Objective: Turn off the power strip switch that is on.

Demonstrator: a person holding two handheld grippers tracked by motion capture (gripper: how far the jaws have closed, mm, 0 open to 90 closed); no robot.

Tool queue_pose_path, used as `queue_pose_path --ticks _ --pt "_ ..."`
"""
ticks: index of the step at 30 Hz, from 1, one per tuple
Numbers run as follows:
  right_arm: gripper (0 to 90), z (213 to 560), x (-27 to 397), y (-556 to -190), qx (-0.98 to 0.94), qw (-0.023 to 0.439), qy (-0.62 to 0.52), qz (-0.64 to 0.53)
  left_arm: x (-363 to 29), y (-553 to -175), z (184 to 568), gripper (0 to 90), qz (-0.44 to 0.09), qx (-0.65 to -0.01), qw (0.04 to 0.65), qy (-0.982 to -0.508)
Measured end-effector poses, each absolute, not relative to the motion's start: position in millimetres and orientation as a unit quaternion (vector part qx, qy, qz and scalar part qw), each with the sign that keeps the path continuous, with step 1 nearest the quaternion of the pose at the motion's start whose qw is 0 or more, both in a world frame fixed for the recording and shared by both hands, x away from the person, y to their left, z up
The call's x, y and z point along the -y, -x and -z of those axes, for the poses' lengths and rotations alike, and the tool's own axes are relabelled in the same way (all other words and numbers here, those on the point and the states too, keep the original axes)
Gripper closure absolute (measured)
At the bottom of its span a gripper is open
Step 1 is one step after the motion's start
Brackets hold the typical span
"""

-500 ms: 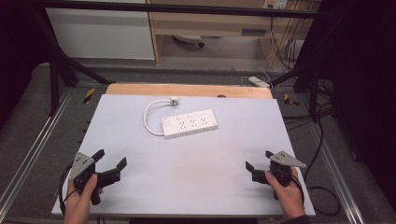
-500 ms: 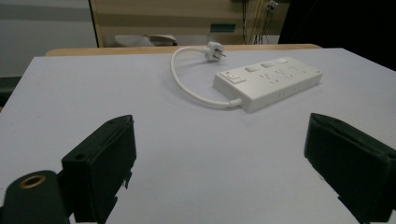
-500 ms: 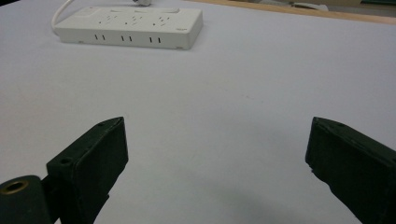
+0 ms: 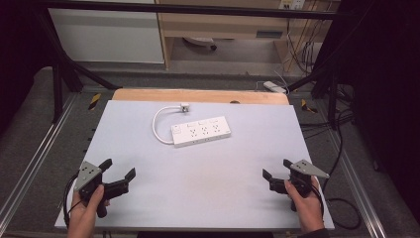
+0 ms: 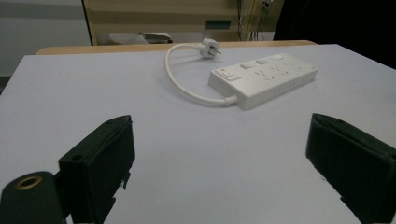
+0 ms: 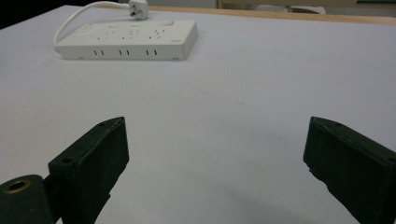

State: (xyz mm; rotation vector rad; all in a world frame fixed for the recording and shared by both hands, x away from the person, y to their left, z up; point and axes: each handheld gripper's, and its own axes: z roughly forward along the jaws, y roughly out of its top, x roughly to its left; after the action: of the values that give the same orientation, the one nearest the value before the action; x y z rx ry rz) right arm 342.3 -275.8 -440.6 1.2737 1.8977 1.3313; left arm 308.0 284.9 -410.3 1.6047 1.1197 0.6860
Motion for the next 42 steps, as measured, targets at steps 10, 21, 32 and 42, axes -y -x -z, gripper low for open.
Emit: queue_pose_path --ticks 10,21,32,42 --pt "5.5 433 276 -340 -0.681 0.254 -0.454 -0.515 -284 -307 410 7.4 -0.284 -0.462 0.51 -0.668" --pt "2.6 427 273 -340 -0.677 0.244 -0.459 -0.521 -284 -307 411 7.3 -0.281 -0.462 0.507 -0.671" --pt "3.5 413 262 -347 -0.687 0.242 -0.448 -0.519 -283 -307 412 7.3 -0.279 -0.46 0.508 -0.673" --pt "4.2 409 252 -365 -0.68 0.234 -0.459 -0.522 -280 -309 415 7.1 -0.278 -0.466 0.494 -0.68"
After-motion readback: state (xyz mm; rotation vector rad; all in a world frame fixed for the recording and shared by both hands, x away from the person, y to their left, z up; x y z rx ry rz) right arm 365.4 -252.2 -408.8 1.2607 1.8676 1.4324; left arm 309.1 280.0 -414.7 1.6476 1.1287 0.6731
